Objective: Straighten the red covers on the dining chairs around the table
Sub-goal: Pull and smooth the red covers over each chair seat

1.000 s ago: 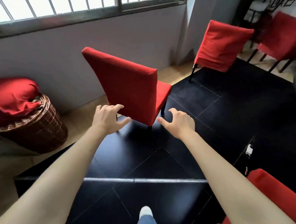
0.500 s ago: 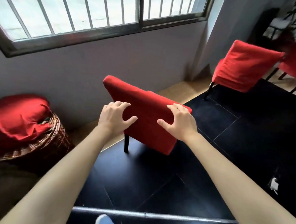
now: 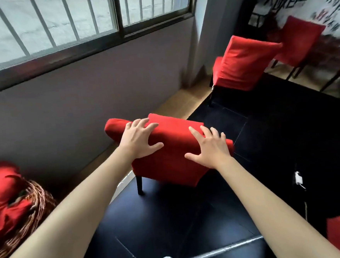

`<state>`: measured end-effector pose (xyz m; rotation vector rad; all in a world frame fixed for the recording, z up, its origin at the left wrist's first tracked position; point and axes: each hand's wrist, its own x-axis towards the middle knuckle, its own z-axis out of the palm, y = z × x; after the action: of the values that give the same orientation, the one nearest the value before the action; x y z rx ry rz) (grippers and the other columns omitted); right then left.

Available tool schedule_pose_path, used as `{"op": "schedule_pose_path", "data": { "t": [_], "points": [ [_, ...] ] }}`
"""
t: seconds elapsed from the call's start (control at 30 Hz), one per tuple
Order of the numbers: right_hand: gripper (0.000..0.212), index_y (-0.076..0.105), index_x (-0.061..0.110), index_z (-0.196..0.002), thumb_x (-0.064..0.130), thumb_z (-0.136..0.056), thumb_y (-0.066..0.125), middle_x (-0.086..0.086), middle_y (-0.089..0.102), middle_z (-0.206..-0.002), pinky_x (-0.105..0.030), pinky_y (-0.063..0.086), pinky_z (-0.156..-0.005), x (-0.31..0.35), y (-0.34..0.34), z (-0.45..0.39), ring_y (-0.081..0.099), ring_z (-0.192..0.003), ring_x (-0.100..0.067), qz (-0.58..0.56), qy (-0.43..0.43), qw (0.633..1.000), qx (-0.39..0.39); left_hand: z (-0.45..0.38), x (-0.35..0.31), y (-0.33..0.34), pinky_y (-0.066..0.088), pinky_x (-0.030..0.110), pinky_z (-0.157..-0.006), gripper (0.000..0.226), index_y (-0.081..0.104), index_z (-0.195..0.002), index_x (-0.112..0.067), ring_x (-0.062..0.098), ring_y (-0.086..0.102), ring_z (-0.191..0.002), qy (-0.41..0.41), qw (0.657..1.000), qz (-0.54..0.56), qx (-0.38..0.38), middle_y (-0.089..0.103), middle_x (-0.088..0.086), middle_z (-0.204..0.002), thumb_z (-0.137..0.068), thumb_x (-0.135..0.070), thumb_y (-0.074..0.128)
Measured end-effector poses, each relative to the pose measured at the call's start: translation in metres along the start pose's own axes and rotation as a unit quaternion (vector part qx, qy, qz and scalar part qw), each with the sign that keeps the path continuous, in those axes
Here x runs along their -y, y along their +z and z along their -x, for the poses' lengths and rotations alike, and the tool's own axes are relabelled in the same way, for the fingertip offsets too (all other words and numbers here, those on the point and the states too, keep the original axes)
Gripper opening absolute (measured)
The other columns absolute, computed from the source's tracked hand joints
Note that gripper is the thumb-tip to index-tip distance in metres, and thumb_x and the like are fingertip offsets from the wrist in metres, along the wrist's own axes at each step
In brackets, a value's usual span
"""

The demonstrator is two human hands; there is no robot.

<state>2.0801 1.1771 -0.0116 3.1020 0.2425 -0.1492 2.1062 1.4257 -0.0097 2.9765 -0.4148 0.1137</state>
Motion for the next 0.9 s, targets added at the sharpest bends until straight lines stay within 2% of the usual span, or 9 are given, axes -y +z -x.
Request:
{"op": "schedule_pose_path", "data": {
  "t": [0.13,0.23,0.37,0.43,0.57,0.7,0.9],
  "points": [
    [0.095,-0.001,0.042,-0.152,0.080,-0.077,0.045,-0.009,0.018,-0.159,-0.060,0.016,-0.113,-0.018,0.006,-0.016,0.018,-0.143,-0.038,0.015,0.008,1.000,0.024,-0.030,-0.001,0.012,0.021,0.043,-0.111,0.079,0.034,-0.147,-0.034,0.027,0.033,-0.137,0.028,0.999,-0.017,0.033,0.037,0.006,-0.150,-0.080,-0.069,0.054],
    [0.094,-0.001,0.044,-0.151,0.082,-0.077,0.041,-0.008,0.023,-0.157,-0.058,0.020,-0.112,-0.028,0.013,-0.027,0.026,-0.139,-0.037,0.025,0.001,0.999,0.045,-0.041,0.002,0.022,0.019,0.045,-0.112,0.083,0.031,-0.149,-0.034,0.026,0.033,-0.137,0.042,0.996,-0.037,0.067,0.039,0.005,-0.149,-0.079,-0.074,0.050],
    [0.096,0.008,0.043,-0.152,0.088,-0.072,0.037,-0.006,0.051,-0.136,-0.045,0.039,-0.098,-0.035,0.020,-0.036,0.052,-0.119,-0.030,0.007,0.007,0.998,0.063,-0.049,0.010,0.026,0.021,0.049,-0.112,0.090,0.034,-0.147,-0.033,0.025,0.042,-0.130,0.044,0.995,-0.048,0.076,0.051,0.001,-0.139,-0.073,-0.084,0.044],
    [0.096,0.014,0.042,-0.151,0.089,-0.070,0.036,-0.005,0.059,-0.125,-0.041,0.043,-0.092,-0.033,0.025,-0.034,0.057,-0.112,-0.029,0.012,0.009,0.999,0.052,-0.045,0.010,0.030,0.023,0.049,-0.110,0.095,0.037,-0.145,-0.033,0.025,0.048,-0.125,0.045,0.995,-0.053,0.070,0.055,-0.001,-0.134,-0.068,-0.088,0.033],
    [0.095,0.021,0.041,-0.150,0.090,-0.070,0.035,-0.003,0.061,-0.121,-0.042,0.043,-0.092,-0.030,0.026,-0.032,0.059,-0.110,-0.027,0.020,0.030,0.999,0.033,-0.046,0.014,0.033,0.030,0.043,-0.104,0.101,0.044,-0.140,-0.034,0.025,0.056,-0.115,0.061,0.996,-0.053,0.046,0.061,-0.003,-0.126,-0.060,-0.089,0.016],
    [0.093,0.028,0.041,-0.148,0.090,-0.070,0.036,-0.002,0.062,-0.119,-0.042,0.040,-0.094,-0.024,0.026,-0.027,0.059,-0.111,-0.026,0.017,0.053,0.998,0.034,-0.045,0.020,0.035,0.036,0.037,-0.091,0.098,0.049,-0.135,-0.033,0.025,0.059,-0.106,0.091,0.995,-0.037,0.029,0.065,-0.004,-0.116,-0.061,-0.089,0.018],
    [0.090,0.037,0.039,-0.142,0.090,-0.067,0.034,-0.001,0.064,-0.112,-0.040,0.040,-0.091,-0.009,0.026,-0.015,0.060,-0.106,-0.025,0.024,0.094,0.995,0.024,-0.045,0.031,0.035,0.038,0.036,-0.090,0.097,0.050,-0.132,-0.034,0.023,0.058,-0.105,0.126,0.991,-0.030,0.030,0.065,-0.006,-0.114,-0.060,-0.090,0.016]
  ]
}}
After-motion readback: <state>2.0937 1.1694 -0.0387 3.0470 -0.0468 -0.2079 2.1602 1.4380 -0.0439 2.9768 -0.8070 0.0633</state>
